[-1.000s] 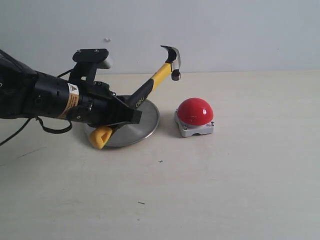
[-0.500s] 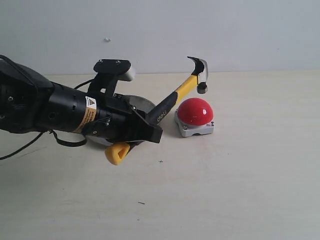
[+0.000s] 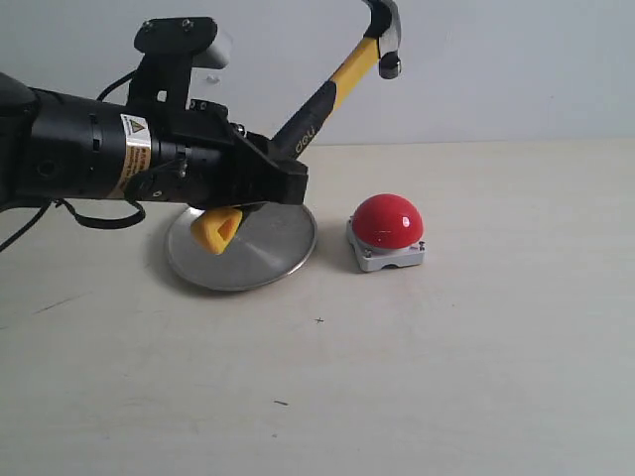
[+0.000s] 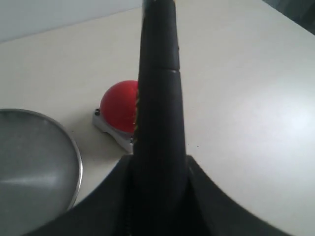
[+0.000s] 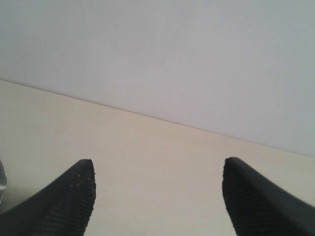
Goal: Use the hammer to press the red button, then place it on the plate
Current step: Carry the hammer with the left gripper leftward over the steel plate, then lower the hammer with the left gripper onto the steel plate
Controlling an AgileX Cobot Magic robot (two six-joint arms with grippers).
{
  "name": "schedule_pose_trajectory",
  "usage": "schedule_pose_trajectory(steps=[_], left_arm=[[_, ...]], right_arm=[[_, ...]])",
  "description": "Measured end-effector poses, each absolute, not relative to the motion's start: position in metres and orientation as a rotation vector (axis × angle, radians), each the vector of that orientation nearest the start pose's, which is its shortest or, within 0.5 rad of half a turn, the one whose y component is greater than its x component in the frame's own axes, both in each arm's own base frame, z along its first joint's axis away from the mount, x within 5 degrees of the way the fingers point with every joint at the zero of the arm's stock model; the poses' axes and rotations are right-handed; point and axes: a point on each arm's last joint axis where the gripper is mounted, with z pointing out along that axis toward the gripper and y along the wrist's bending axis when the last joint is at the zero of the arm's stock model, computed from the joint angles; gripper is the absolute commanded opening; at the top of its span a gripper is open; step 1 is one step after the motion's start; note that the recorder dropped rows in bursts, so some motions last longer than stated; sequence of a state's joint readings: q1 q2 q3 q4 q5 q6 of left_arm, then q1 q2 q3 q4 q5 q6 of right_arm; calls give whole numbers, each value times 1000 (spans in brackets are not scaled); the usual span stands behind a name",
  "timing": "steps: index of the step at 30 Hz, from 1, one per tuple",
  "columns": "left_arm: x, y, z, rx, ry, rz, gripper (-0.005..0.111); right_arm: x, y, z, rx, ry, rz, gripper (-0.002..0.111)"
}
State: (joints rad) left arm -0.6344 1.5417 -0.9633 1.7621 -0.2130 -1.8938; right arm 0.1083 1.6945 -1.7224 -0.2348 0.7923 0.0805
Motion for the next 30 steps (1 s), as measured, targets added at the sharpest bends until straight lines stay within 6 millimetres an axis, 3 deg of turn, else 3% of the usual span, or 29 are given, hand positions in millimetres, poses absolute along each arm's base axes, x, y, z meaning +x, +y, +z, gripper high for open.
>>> schedule_pose_trajectory(steps=[3,8,17,20,24,30], left_arm=[[263,-217,259,669,2069,-668,0],[268,-223,233,692,2146,-667,0],[278,-234,161,738,2362,-663,0],[278,-235,147,726,2409,-674,0],[278,-235,154,713,2385,-671,0],[273,-224,215,666,2197,-626,0]], right_arm=[[390,27,394,-126,2225,-174,70],[390,27,394,-126,2225,-174,70],[390,28,394,-119,2225,-151,70],[390,29,394,-117,2223,-146,70],[390,29,394,-118,2221,-146,70],[390,29,394,-118,2217,-145,70]])
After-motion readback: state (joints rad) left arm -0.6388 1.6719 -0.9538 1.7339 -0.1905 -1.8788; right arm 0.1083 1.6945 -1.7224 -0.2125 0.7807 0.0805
